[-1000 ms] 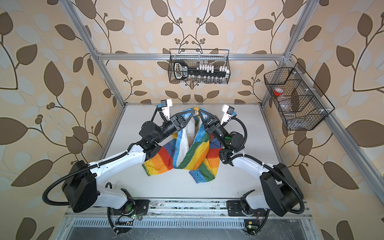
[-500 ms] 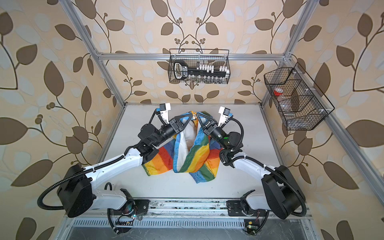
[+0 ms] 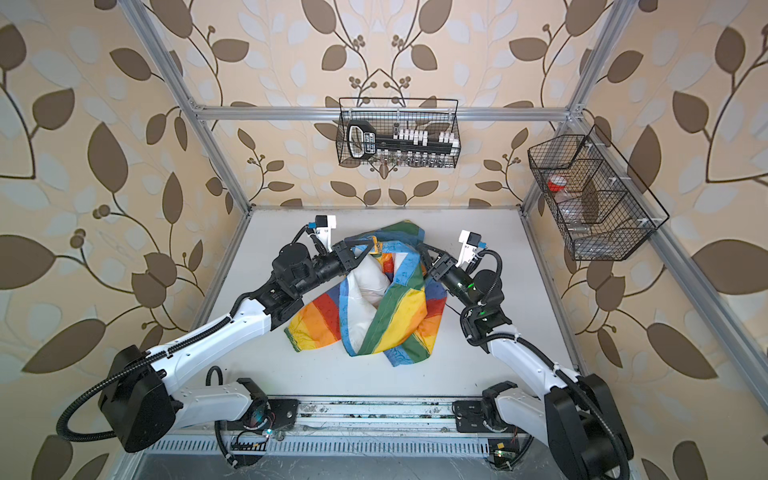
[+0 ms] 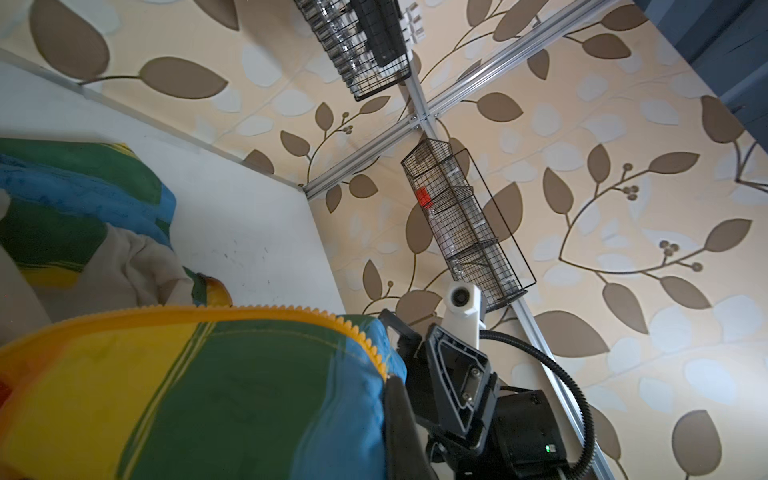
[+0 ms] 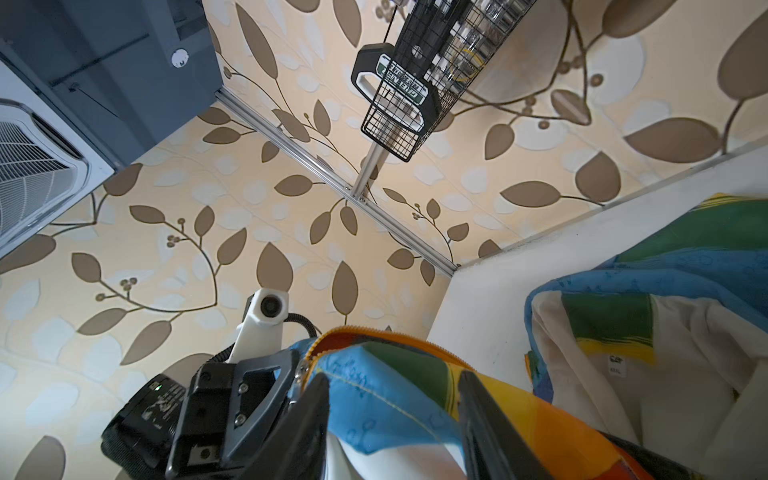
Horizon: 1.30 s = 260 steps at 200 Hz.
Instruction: Zip up the jacket
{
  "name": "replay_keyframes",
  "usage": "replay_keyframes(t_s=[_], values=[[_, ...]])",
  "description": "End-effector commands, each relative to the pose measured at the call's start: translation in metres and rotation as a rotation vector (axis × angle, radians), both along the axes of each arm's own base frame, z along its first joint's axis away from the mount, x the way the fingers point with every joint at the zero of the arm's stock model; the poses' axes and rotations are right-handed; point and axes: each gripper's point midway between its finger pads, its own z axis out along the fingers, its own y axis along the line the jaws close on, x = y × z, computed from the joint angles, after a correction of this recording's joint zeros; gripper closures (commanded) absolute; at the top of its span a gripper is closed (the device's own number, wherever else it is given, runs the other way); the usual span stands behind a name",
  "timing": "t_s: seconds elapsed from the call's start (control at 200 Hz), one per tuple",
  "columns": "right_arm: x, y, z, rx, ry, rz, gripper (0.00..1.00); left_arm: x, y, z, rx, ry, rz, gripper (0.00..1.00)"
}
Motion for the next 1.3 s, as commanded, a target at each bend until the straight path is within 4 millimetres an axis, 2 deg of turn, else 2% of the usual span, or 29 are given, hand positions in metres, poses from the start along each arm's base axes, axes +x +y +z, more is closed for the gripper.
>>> replay_keyframes(t_s=[0.0, 0.085, 0.16, 0.23, 0.245, 0.275, 0.31, 0.425, 0.52, 0.565, 0.645, 0.75, 0.965, 1.02, 1.17, 1.295], values=[[-0.015, 0.0, -0.012, -0.279, 0.002, -0.002, 0.48, -0.016, 0.005, 0.034, 0.022, -0.065, -0.06, 1.0], [-0.028, -0.002, -0.005, -0.475, -0.043, -0.035, 0.45, -0.021, 0.006, 0.035, 0.054, -0.054, -0.089, 1.0], [-0.037, 0.003, 0.005, -0.605, -0.086, -0.027, 0.53, -0.023, 0.008, 0.034, 0.073, -0.03, -0.107, 1.0], [-0.042, 0.008, 0.014, -0.686, -0.106, -0.022, 0.54, -0.023, 0.009, 0.032, 0.09, 0.004, -0.127, 1.0], [-0.043, 0.01, 0.016, -0.7, -0.112, -0.016, 0.54, -0.024, 0.009, 0.032, 0.094, 0.013, -0.135, 1.0], [-0.046, 0.014, 0.02, -0.722, -0.127, -0.002, 0.44, -0.024, 0.009, 0.031, 0.101, 0.033, -0.151, 1.0], [-0.049, 0.019, 0.026, -0.74, -0.145, 0.017, 0.42, -0.025, 0.009, 0.029, 0.108, 0.057, -0.171, 1.0], [-0.067, 0.048, 0.039, -0.776, -0.235, 0.18, 0.54, -0.029, 0.011, 0.029, 0.115, 0.12, -0.237, 1.0], [-0.083, 0.067, 0.047, -0.796, -0.299, 0.289, 0.56, -0.033, 0.013, 0.032, 0.113, 0.152, -0.279, 1.0], [-0.089, 0.072, 0.049, -0.81, -0.324, 0.315, 0.53, -0.036, 0.014, 0.033, 0.116, 0.163, -0.299, 1.0], [-0.092, 0.074, 0.053, -0.829, -0.349, 0.31, 0.43, -0.04, 0.015, 0.034, 0.123, 0.178, -0.322, 1.0], [-0.093, 0.078, 0.052, -0.866, -0.37, 0.303, 0.41, -0.045, 0.014, 0.035, 0.117, 0.187, -0.355, 1.0], [-0.095, 0.101, 0.043, -0.92, -0.377, 0.365, 0.53, -0.056, 0.013, 0.037, 0.119, 0.186, -0.406, 1.0], [-0.096, 0.108, 0.042, -0.938, -0.386, 0.37, 0.54, -0.058, 0.013, 0.035, 0.121, 0.194, -0.415, 1.0], [-0.095, 0.124, 0.036, -1.004, -0.398, 0.368, 0.47, -0.062, 0.012, 0.03, 0.118, 0.22, -0.439, 1.0], [-0.093, 0.131, 0.034, -1.02, -0.403, 0.36, 0.46, -0.065, 0.012, 0.03, 0.113, 0.22, -0.447, 1.0]])
